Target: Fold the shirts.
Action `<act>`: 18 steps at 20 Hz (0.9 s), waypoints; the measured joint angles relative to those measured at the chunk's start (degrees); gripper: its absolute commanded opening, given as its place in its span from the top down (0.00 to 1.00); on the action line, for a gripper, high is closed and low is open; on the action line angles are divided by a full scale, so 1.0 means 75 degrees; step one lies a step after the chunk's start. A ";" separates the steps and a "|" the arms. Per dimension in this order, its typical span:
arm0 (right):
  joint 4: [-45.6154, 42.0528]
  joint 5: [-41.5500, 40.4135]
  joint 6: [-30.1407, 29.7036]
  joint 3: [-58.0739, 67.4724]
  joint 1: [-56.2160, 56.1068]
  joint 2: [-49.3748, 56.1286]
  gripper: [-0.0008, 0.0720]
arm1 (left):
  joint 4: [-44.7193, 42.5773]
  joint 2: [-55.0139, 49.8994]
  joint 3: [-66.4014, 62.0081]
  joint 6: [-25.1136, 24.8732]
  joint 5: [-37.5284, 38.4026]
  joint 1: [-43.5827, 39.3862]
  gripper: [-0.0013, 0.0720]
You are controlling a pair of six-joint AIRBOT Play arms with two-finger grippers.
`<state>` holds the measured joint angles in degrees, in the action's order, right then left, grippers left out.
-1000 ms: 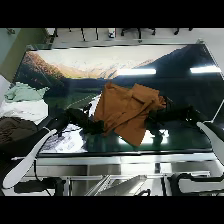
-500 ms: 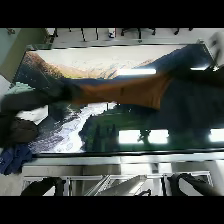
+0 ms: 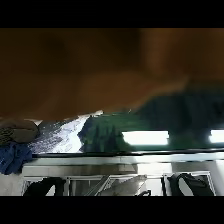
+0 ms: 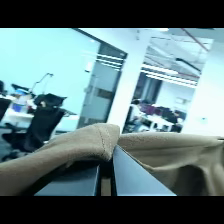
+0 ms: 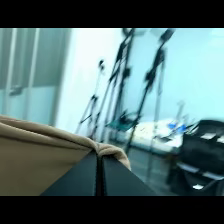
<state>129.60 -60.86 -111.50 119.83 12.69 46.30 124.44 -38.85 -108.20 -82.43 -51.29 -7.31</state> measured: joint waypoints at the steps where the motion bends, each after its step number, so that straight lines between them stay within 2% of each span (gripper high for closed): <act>1: -0.0044 -0.0064 0.0017 -0.0058 0.0000 0.0015 0.97 | -0.0227 -0.0152 -0.0236 0.0221 -0.0405 0.0181 0.96; 5: 0.0262 -0.0286 0.0064 -0.1029 -0.0009 0.0452 0.97 | -0.0446 -0.1239 0.0012 0.0778 -0.1985 0.0647 0.96; 7: 0.0443 -0.0376 0.0067 -0.1810 -0.0125 0.0901 0.97 | -0.0396 -0.1941 0.0839 0.0793 -0.2189 0.0379 0.96; 9: 0.0525 -0.0423 0.0064 -0.2754 -0.0385 0.1483 0.97 | -0.0577 -0.2748 0.1900 0.0723 -0.1874 -0.0160 0.96; 12: 0.0644 -0.0213 -0.0041 -0.4299 -0.0883 0.2617 0.96 | -0.0749 -0.4290 0.3439 0.0644 -0.0702 -0.0941 0.96; 15: 0.0705 0.0143 -0.0090 -0.5336 -0.1204 0.4121 0.96 | -0.0571 -0.6035 0.4156 0.0586 0.0230 -0.1314 0.96; 16: 0.0784 0.0251 -0.0105 -0.5499 -0.1253 0.4575 0.96 | -0.0443 -0.6607 0.4188 0.0551 0.0399 -0.1361 0.93; 18: 0.0944 0.0428 -0.0108 -0.5709 -0.1311 0.5353 0.96 | -0.0087 -0.7513 0.3966 0.0370 0.0656 -0.1387 0.11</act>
<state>136.68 -57.65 -112.31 77.01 2.85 86.46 123.79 -95.20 -78.46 -79.66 -46.37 -17.72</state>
